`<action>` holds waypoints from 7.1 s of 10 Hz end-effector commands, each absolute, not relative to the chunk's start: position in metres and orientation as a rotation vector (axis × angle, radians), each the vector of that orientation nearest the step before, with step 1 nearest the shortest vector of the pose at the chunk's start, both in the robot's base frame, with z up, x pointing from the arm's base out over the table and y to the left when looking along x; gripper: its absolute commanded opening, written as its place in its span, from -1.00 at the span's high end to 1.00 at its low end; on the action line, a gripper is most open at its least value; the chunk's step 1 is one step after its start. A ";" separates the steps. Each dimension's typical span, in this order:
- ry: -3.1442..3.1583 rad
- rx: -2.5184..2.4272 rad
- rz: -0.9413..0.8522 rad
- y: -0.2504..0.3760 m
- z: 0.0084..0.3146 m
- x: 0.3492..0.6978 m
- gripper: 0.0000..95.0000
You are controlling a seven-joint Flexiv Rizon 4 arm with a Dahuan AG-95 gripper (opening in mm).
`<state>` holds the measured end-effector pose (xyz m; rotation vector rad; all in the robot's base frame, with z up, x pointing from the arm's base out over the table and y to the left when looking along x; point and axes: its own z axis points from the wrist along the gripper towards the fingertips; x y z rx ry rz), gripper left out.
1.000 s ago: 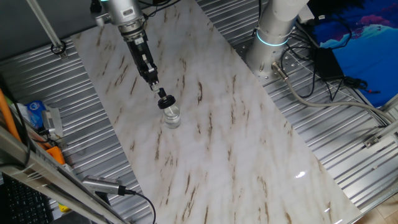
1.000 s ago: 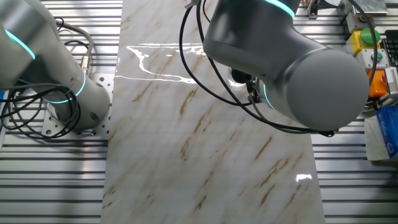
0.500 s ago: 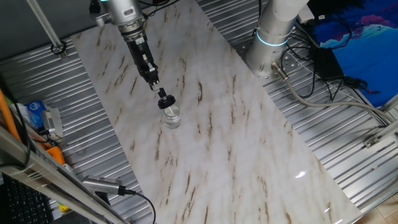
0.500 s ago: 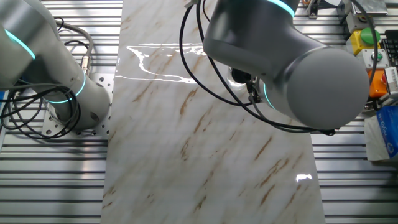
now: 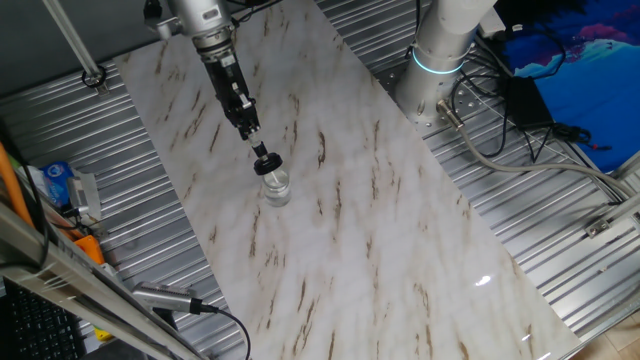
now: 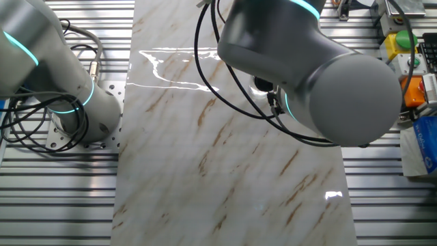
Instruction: Screw the lid onto the jar
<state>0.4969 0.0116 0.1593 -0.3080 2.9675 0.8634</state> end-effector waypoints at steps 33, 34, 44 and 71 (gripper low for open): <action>3.001 -0.237 0.905 0.028 0.139 0.496 0.20; 3.001 -0.237 0.906 0.028 0.139 0.496 0.20; 2.982 -0.231 0.964 0.032 0.135 0.501 0.20; 3.087 -0.072 0.601 0.048 0.155 0.499 1.00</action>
